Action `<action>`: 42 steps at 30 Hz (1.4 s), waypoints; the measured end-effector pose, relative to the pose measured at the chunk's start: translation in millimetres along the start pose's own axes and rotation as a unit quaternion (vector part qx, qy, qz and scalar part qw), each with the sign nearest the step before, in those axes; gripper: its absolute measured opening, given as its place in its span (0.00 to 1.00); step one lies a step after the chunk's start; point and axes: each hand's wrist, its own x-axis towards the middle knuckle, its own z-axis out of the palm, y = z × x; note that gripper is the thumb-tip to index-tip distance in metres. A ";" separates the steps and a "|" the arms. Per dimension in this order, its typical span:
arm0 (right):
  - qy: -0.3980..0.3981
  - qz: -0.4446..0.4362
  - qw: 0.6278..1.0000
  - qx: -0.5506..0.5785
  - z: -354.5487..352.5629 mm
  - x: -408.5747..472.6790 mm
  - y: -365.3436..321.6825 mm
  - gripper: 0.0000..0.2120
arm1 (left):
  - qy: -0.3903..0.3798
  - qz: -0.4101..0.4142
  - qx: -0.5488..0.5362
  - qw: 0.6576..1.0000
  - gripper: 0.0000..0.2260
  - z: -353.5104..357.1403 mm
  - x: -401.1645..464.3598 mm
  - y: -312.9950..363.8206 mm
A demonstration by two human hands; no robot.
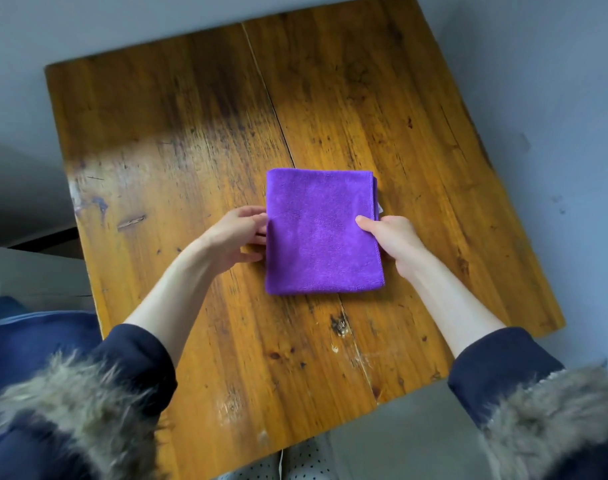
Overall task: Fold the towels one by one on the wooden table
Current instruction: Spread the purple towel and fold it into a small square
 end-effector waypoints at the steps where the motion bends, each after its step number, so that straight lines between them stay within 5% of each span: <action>1: -0.005 0.000 1.000 0.002 1.3 -1.8 -0.2 0.12 | 0.008 0.022 0.017 1.000 0.10 2.4 -0.1 -1.8; 5: 0.011 -0.047 0.999 0.005 4.1 -11.8 4.6 0.11 | 0.055 0.138 0.067 0.987 0.17 19.0 -3.2 -17.2; 10: -0.009 -0.043 0.997 0.070 3.9 -40.2 24.6 0.11 | 0.045 0.113 0.009 0.992 0.19 15.4 -25.0 -42.6; 16: -0.124 0.050 0.978 0.162 7.8 -84.0 45.1 0.08 | 0.008 0.063 -0.026 0.998 0.20 -7.6 -72.1 -76.1; 22: -0.175 0.032 0.962 0.206 32.4 -139.4 32.6 0.07 | 0.036 0.078 -0.038 0.996 0.21 -41.7 -126.1 -82.5; 31: -0.244 -0.095 0.962 0.080 79.3 -236.6 -20.9 0.10 | 0.156 0.158 -0.066 0.973 0.20 -103.4 -253.7 -123.7; 39: -0.364 -0.124 0.919 -0.084 152.3 -323.8 -54.3 0.22 | 0.263 0.212 -0.145 0.930 0.20 -155.1 -364.6 -185.1; 42: -0.403 -0.133 0.896 -0.128 196.8 -358.0 -54.7 0.17 | 0.302 0.207 -0.169 0.915 0.20 -178.4 -400.1 -218.7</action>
